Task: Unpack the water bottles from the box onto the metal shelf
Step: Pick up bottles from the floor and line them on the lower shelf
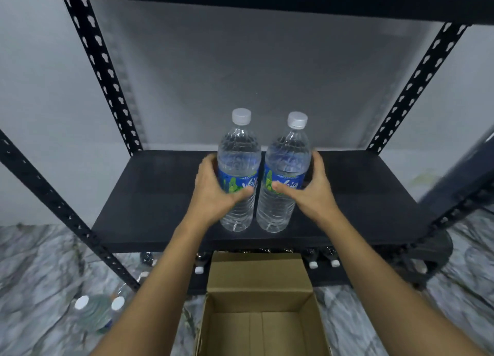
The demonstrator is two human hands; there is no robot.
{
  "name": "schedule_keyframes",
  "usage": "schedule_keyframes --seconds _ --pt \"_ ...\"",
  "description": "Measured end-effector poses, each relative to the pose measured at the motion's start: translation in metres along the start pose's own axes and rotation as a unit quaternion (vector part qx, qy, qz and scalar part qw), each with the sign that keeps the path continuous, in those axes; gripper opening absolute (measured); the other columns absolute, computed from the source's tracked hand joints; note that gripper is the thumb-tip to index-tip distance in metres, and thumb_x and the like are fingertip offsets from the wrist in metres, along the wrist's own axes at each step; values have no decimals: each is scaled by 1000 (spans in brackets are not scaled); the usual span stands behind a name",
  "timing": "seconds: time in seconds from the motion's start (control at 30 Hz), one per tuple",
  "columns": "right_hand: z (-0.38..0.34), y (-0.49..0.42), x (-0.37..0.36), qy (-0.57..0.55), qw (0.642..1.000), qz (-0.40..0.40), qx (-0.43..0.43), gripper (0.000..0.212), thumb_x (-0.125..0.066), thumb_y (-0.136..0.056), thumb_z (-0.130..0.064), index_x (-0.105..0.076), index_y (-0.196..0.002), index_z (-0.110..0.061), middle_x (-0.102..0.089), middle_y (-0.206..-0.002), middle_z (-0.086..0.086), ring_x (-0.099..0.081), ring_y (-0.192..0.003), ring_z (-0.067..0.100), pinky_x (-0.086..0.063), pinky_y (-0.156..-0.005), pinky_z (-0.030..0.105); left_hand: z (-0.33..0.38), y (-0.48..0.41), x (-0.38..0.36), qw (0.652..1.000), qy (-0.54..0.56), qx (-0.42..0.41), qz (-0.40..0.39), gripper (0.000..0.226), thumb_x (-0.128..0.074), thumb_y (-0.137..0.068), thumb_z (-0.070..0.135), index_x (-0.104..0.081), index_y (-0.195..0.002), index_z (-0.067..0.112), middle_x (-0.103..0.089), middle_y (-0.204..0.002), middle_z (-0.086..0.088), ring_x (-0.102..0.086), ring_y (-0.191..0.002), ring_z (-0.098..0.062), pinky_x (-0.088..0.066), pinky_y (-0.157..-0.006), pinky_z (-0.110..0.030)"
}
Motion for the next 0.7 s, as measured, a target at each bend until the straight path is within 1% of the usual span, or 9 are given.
schedule_keyframes --seconds 0.07,0.13,0.2,0.27,0.33,0.4,0.5,0.63,0.7 --pt "29 12 -4 -13 999 -9 -30 108 -93 -54 -36 -31 -142 -32 -51 -139 -6 -54 -124 10 -49 -102 34 -28 15 -11 999 33 22 -14 101 -88 -49 54 -31 -132 39 -46 -139 4 -54 -122 -13 -50 -103 -43" --pt "58 24 -11 -13 998 -20 -59 104 -93 -56 -30 -32 -140 -32 -51 -140 -2 -53 -125 13 -47 -102 30 -55 29 -24 998 57 38 -7 97 -88 -52 53 -31 -130 44 -42 -141 3 -51 -126 -12 -49 -105 -44" --pt "81 34 -17 -5 996 -29 -84 103 -93 -58 -23 -31 -140 -31 -51 -138 -2 -53 -121 8 -43 -100 20 -76 38 -36 996 77 49 7 88 -89 -55 50 -31 -122 58 -42 -141 2 -50 -127 -11 -48 -105 -44" --pt "97 39 -23 -2 995 -29 -93 102 -93 -57 -22 -33 -140 -28 -53 -135 -5 -52 -118 0 -43 -99 18 -91 42 -45 995 80 61 20 88 -90 -57 47 -30 -120 62 -42 -140 3 -50 -127 -10 -48 -106 -44" --pt "107 39 -26 3 995 -22 -94 103 -94 -54 -25 -35 -138 -28 -52 -131 -13 -51 -119 -2 -44 -101 22 -98 42 -50 994 77 72 29 91 -90 -56 46 -31 -125 55 -42 -140 4 -50 -127 -11 -46 -107 -45" --pt "113 36 -29 2 995 -13 -98 105 -96 -51 -26 -37 -137 -26 -52 -130 -15 -52 -119 1 -45 -98 22 -103 39 -52 993 82 79 39 93 -92 -55 48 -32 -126 49 -44 -139 4 -50 -127 -13 -46 -107 -47" --pt "116 33 -33 -2 995 10 -96 104 -96 -50 -25 -38 -136 -26 -54 -130 -12 -53 -118 4 -46 -97 24 -106 36 -53 992 87 83 34 91 -92 -54 51 -33 -124 54 -45 -138 5 -50 -128 -13 -47 -106 -46" --pt "118 32 -33 -3 995 23 -102 103 -97 -49 -25 -40 -135 -27 -55 -125 -16 -54 -115 2 -46 -95 26 -107 36 -52 992 91 78 24 95 -92 -56 49 -33 -130 42 -48 -137 7 -53 -125 -10 -49 -105 -44" --pt "117 33 -32 -3 994 28 -105 101 -96 -49 -24 -41 -133 -28 -55 -122 -20 -54 -112 -2 -46 -92 22 -107 35 -52 993 90 73 24 92 -92 -57 47 -34 -129 44 -49 -136 7 -54 -124 -9 -49 -104 -42"
Point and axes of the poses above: each hand's wrist, its own y-axis away from the middle knuckle, its own x-axis out of the back of the hand, z = x × y, the point moved 4 cm from there along -y, towards the middle knuckle
